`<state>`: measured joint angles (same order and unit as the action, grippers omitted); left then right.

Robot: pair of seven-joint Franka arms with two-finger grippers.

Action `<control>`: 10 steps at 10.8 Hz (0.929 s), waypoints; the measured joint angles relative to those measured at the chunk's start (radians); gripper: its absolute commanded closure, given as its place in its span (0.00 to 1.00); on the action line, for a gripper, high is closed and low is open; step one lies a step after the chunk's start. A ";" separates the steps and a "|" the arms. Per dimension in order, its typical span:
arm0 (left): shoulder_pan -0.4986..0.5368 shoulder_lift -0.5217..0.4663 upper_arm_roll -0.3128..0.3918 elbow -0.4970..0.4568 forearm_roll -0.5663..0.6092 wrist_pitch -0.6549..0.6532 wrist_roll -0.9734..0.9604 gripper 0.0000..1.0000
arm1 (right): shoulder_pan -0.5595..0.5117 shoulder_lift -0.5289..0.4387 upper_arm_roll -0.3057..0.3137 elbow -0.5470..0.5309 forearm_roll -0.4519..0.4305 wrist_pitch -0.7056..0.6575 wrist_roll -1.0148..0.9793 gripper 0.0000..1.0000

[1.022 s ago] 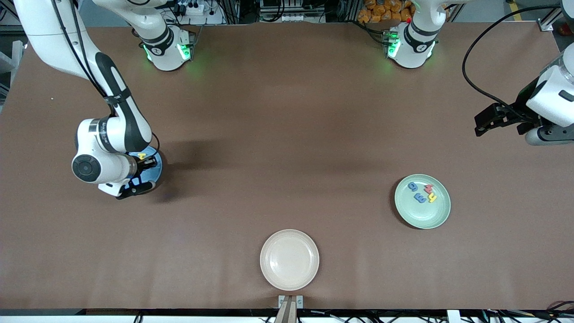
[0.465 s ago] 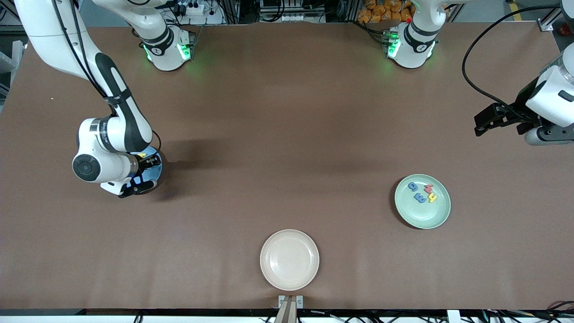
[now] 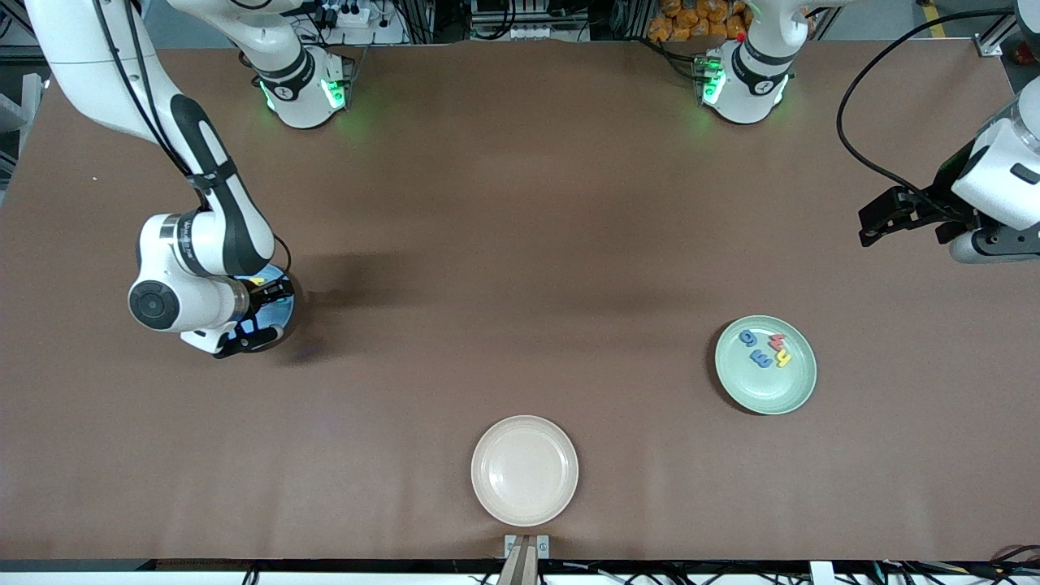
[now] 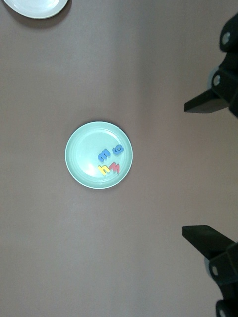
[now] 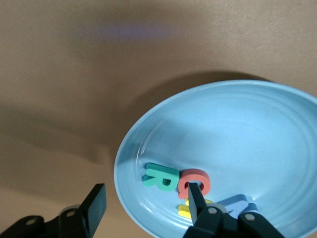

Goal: Sort uppercase to blue plate, lowercase to green plate

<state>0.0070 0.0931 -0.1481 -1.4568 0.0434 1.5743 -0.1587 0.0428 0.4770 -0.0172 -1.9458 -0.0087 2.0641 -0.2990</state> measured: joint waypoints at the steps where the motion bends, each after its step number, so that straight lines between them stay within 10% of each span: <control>1: -0.001 0.000 -0.001 0.000 0.000 0.000 0.000 0.00 | 0.000 -0.005 -0.001 0.022 0.002 -0.025 0.004 0.10; 10: -0.002 0.000 -0.002 0.002 0.000 0.000 0.001 0.00 | -0.005 -0.128 -0.105 0.318 -0.002 -0.393 0.026 0.00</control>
<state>0.0048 0.0930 -0.1501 -1.4546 0.0434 1.5743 -0.1582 0.0382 0.3490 -0.1218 -1.6276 -0.0111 1.6708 -0.2733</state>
